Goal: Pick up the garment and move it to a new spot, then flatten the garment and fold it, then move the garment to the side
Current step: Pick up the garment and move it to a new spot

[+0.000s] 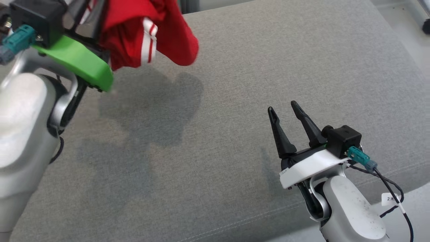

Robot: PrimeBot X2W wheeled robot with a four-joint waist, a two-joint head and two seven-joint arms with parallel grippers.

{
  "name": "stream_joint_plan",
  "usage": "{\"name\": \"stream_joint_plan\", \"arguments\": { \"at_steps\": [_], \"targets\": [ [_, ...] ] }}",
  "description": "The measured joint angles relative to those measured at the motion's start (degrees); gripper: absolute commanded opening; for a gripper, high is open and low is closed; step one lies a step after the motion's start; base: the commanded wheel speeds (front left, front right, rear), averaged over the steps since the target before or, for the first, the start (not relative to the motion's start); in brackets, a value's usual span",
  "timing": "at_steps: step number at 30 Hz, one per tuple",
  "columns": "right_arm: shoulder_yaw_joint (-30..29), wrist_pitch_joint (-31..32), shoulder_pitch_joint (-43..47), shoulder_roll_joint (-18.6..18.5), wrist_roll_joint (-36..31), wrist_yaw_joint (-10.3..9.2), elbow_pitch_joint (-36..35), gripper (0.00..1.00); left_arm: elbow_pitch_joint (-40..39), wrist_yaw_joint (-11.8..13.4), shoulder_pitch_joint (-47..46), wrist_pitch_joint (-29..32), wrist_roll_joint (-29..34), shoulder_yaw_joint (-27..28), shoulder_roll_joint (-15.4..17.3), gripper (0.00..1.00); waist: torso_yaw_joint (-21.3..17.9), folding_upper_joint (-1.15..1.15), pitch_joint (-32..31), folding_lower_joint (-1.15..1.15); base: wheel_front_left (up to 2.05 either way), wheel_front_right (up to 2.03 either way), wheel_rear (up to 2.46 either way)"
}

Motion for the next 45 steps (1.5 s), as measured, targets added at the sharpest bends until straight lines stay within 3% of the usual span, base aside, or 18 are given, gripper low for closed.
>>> {"name": "stream_joint_plan", "arguments": {
  "at_steps": [6,11,29,30,31,32,37,45],
  "targets": [
    [-0.3,0.0,0.3,0.0,0.7,0.00,-1.1,1.00,-5.0,1.5,5.1,1.2,-0.2,-3.7,-3.0,0.00,-4.2,0.00,0.0,0.00,0.00,0.00,0.00],
    [-0.5,0.0,0.7,0.0,0.7,0.00,-1.5,1.00,-2.6,2.1,10.9,-0.6,-1.9,-5.9,-5.8,0.00,-5.9,0.00,0.5,0.00,0.00,0.00,0.00],
    [0.3,0.0,3.3,0.0,-0.7,0.00,0.6,1.00,23.4,-3.7,19.2,-9.7,-3.9,-11.5,-14.4,0.00,1.2,0.00,-2.7,0.00,0.00,0.00,0.00],
    [0.4,0.0,3.5,0.0,-0.8,0.00,0.7,1.00,24.6,-3.9,19.6,-9.9,-3.9,-11.7,-14.7,0.12,1.7,0.00,-3.0,0.00,0.00,0.00,0.00],
    [0.4,0.0,3.6,0.0,-0.8,0.00,0.8,1.00,25.6,-4.1,20.0,-10.3,-3.9,-11.9,-15.0,0.48,2.1,0.00,-3.2,0.00,0.00,0.00,0.00],
    [0.4,0.0,3.7,0.0,-0.8,0.00,0.9,1.00,26.6,-4.2,20.3,-10.5,-3.9,-11.8,-15.5,1.00,2.5,0.00,-3.5,0.00,0.00,0.00,0.00],
    [0.4,0.0,4.1,0.0,-0.8,0.00,1.2,1.00,28.7,-4.6,21.4,-11.3,-3.4,-10.0,-17.7,1.00,4.0,0.00,-5.0,0.00,0.00,0.00,0.00],
    [-0.1,0.0,4.7,0.0,-0.9,0.00,1.2,1.00,19.2,-2.1,26.1,-11.5,2.0,-1.6,-18.0,1.00,5.3,0.00,-5.6,0.00,0.00,0.00,0.00]
  ]
}}
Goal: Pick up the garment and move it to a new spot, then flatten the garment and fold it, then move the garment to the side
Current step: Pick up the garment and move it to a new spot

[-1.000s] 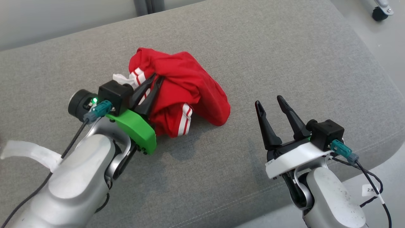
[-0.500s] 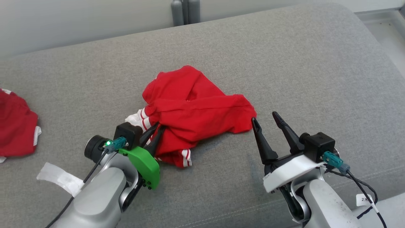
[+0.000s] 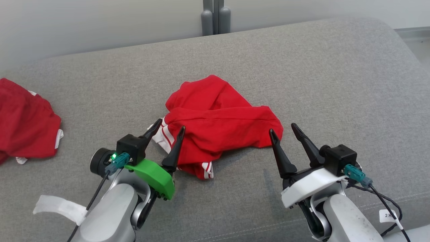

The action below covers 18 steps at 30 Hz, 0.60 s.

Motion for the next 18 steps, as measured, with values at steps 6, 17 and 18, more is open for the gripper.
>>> {"name": "stream_joint_plan", "arguments": {
  "at_steps": [6,17,18],
  "targets": [
    [-0.4,0.0,0.0,0.0,0.0,0.00,-0.1,1.00,-8.2,2.2,6.2,0.0,4.6,7.5,0.0,1.00,0.7,0.00,0.2,0.00,0.00,0.00,0.00],
    [-2.3,-0.1,1.0,0.0,-0.5,0.00,0.4,1.00,-21.2,5.6,18.2,0.0,12.7,21.2,-2.2,1.00,2.2,0.00,-0.6,0.00,0.00,0.00,0.00],
    [-2.5,-0.1,1.1,0.0,-0.5,0.00,0.5,1.00,-22.1,5.9,19.1,0.0,13.2,22.5,-2.4,1.00,2.4,0.00,-0.8,0.00,0.00,0.00,0.00]
  ]
}}
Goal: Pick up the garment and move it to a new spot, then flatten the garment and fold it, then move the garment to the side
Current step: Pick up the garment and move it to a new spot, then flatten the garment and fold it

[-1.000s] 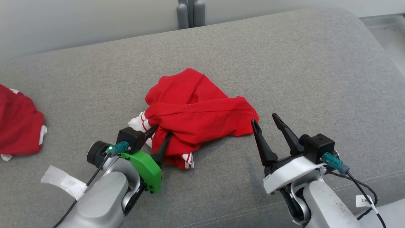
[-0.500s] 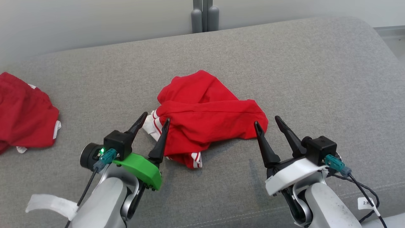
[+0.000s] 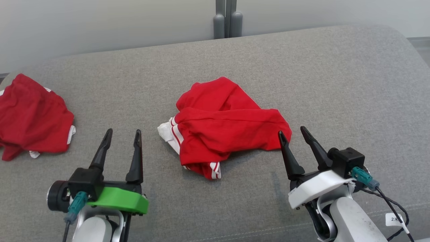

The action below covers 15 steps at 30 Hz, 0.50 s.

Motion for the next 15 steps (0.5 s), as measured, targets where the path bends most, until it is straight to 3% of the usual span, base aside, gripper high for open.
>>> {"name": "stream_joint_plan", "arguments": {
  "at_steps": [7,15],
  "targets": [
    [-2.5,0.0,0.2,0.0,-1.0,0.00,0.8,1.00,-5.0,0.8,5.1,0.0,2.9,7.9,-1.8,1.00,0.8,0.00,-0.8,0.00,0.00,0.00,0.00],
    [-6.2,0.0,1.1,0.0,-2.6,0.00,2.5,1.00,-5.3,0.7,9.4,0.0,5.4,12.5,-4.7,1.00,1.7,0.00,-1.3,0.00,0.00,0.00,0.00]
  ]
}}
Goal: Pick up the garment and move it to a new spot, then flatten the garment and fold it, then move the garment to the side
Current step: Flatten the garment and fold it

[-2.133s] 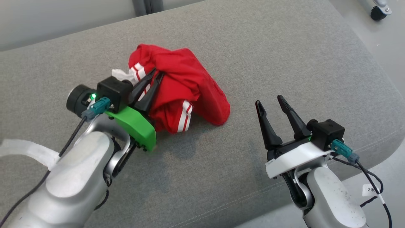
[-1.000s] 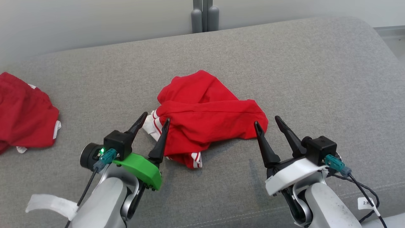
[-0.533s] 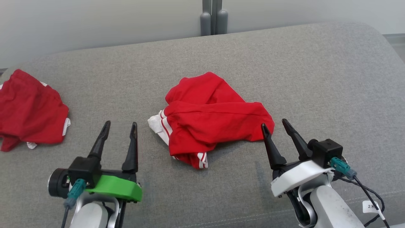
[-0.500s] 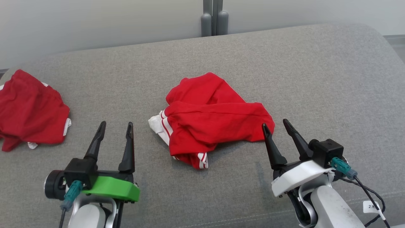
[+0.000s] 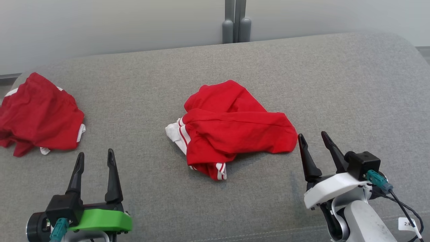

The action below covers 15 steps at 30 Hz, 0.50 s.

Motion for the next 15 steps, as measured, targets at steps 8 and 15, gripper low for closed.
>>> {"name": "stream_joint_plan", "arguments": {
  "at_steps": [8,15],
  "targets": [
    [-2.9,0.2,0.5,0.0,-1.1,0.00,1.6,1.00,-0.2,-1.9,0.6,0.0,2.0,2.2,-1.3,1.00,1.6,0.00,-0.6,0.00,0.00,0.00,0.00],
    [-3.5,1.0,-1.4,0.0,-2.1,0.00,4.3,1.00,-0.7,-3.2,0.6,0.0,3.0,3.4,-2.2,1.00,2.5,0.00,-0.6,0.00,0.00,0.00,0.00]
  ]
}}
